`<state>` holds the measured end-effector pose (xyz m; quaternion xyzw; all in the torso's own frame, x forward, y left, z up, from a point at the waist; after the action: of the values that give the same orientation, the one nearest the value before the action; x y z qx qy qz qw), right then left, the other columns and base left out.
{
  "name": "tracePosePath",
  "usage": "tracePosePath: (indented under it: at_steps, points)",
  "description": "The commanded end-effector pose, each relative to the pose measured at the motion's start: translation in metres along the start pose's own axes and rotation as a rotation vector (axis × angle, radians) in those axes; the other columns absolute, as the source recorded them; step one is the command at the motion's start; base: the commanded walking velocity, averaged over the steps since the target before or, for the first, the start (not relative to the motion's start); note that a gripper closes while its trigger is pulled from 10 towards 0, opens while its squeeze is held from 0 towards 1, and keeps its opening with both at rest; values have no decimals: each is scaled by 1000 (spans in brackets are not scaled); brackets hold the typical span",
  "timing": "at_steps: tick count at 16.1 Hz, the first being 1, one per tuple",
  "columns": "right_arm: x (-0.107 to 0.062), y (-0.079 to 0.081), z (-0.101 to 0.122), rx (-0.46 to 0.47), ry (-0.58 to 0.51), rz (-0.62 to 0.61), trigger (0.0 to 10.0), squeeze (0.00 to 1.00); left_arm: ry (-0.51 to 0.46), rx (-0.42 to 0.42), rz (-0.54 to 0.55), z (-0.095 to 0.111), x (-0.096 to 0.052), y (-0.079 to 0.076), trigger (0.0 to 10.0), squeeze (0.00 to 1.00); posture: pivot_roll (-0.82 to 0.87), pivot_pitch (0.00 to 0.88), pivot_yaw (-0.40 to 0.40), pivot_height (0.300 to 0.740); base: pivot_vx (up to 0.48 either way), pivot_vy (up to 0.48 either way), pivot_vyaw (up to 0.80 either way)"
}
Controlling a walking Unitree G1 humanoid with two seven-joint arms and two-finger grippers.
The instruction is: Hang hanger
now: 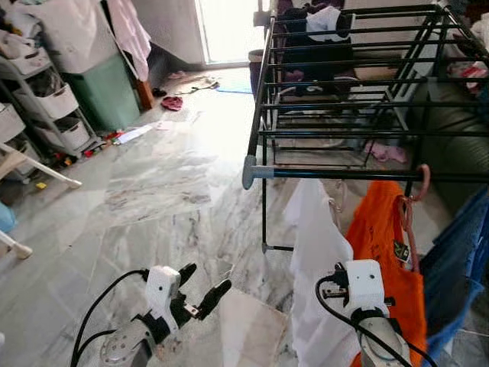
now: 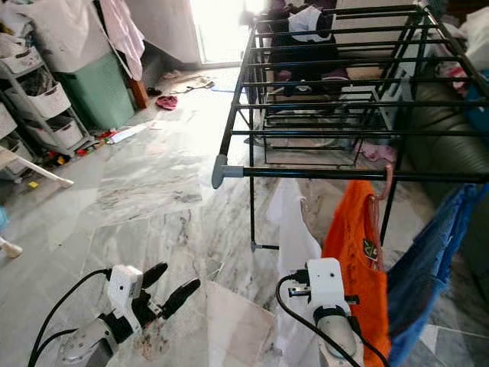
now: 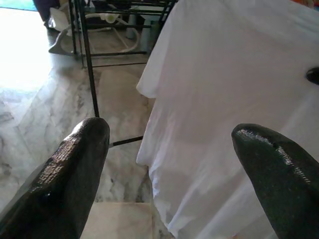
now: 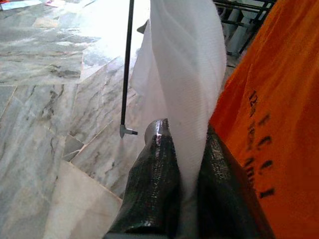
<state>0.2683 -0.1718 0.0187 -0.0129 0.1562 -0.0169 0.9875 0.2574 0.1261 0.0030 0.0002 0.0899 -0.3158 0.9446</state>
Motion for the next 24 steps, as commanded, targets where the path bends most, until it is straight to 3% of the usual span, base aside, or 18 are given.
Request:
tracePosePath:
  at_steps: [1,2,4,8,10,14,18,22,24]
  points:
    - [-2,13,44,-8,-190,53,10000,0,5,18,31,0,-5,11,10000,0,-205,9,112,740,0,0,0]
    - [-5,7,32,-1,-155,34,10000,0,63,17,96,-4,-3,25,10000,0,-207,10,120,740,0,0,0]
    - [-5,2,23,13,-130,13,10000,0,84,18,109,-4,0,29,10000,0,-213,8,126,740,0,0,0]
    - [-5,-1,15,44,-100,-1,10000,0,82,-10,93,-2,16,25,10000,0,-217,3,128,740,0,0,-306]
    - [-4,-1,15,51,-95,2,10000,0,104,-19,75,-4,26,15,10000,0,-215,0,124,740,0,0,-519]
    - [2,3,17,45,-92,27,10000,0,109,-16,101,-6,30,14,10000,0,-214,0,113,740,0,0,-106]
    - [13,9,27,21,-99,88,10000,0,93,-31,222,-5,35,19,10000,0,-194,0,43,740,0,0,0]
    - [24,13,31,12,-82,138,10000,0,40,-32,308,15,33,18,10000,0,-165,0,-19,740,0,0,0]
    - [29,14,24,61,-32,143,10000,0,40,-27,324,18,33,15,10000,0,-153,0,-34,740,0,0,0]
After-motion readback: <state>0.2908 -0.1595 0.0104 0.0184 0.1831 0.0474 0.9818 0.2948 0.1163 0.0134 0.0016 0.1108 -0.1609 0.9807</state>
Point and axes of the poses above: a point about 5 cm out from each wrist's last joint towards the gripper, its own x axis pointing out of the wrist towards the gripper, its own z axis along the axis of the wrist's last joint, y = z × x, the point moved 5 cm from there along x, pointing out of the wrist towards the gripper, and after that the axes turned 10 degrees about x, right-handed, at the moved point
